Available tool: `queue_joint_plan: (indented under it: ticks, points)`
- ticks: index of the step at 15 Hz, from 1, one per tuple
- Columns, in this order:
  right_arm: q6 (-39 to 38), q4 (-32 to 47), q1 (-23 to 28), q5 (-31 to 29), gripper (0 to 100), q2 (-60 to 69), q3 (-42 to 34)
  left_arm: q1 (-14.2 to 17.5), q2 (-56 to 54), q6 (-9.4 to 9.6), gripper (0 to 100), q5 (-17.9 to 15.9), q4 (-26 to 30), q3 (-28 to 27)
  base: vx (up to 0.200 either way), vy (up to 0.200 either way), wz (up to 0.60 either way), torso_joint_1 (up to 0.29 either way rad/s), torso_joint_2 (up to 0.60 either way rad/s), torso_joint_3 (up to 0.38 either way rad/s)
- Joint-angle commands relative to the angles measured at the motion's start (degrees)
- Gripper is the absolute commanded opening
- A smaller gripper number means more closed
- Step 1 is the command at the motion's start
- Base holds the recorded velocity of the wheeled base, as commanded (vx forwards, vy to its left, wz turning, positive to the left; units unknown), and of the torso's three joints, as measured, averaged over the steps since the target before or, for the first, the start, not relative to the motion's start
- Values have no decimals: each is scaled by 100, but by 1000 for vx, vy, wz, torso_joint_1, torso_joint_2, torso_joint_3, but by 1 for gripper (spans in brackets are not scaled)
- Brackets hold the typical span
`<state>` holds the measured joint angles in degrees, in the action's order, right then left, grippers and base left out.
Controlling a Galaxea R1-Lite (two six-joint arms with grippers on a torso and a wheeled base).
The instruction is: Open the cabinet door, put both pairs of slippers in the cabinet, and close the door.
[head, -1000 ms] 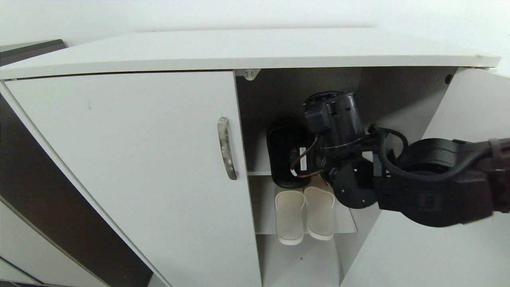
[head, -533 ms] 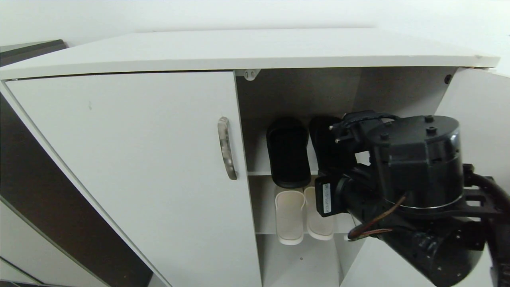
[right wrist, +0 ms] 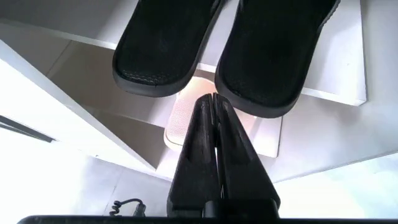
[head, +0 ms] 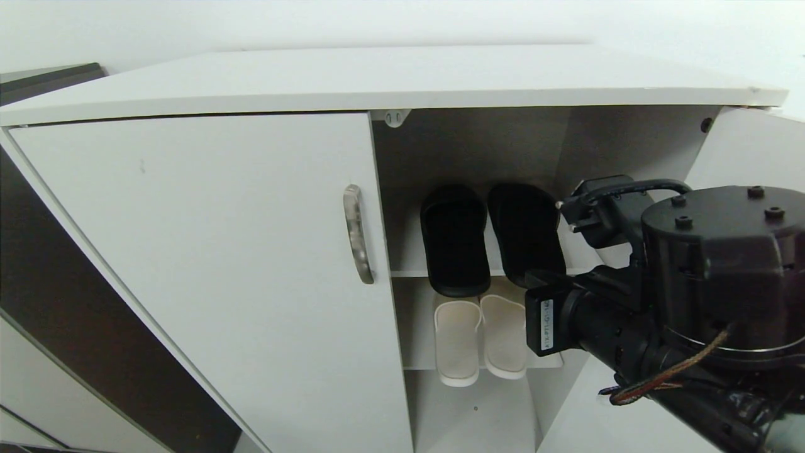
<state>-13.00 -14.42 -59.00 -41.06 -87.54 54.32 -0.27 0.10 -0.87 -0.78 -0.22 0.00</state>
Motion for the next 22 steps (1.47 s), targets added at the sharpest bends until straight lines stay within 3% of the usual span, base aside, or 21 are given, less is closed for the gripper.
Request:
queue_joint_plan:
  ticks: [1,14,22]
  points:
    - [-1,1,-24,1,0,-9,8,0,-1,-1,0,-1,-4,0,0,0,0,0,0,0]
    - [-63,-17,-173,10,0,-167,-106,0,-1,-1,0,-1,-4,0,-185,0,0,2,1,3]
    - [-36,-430,-164,-7,0,-290,-282,0,-1,-1,0,8,-4,0,-200,0,0,3,1,3]
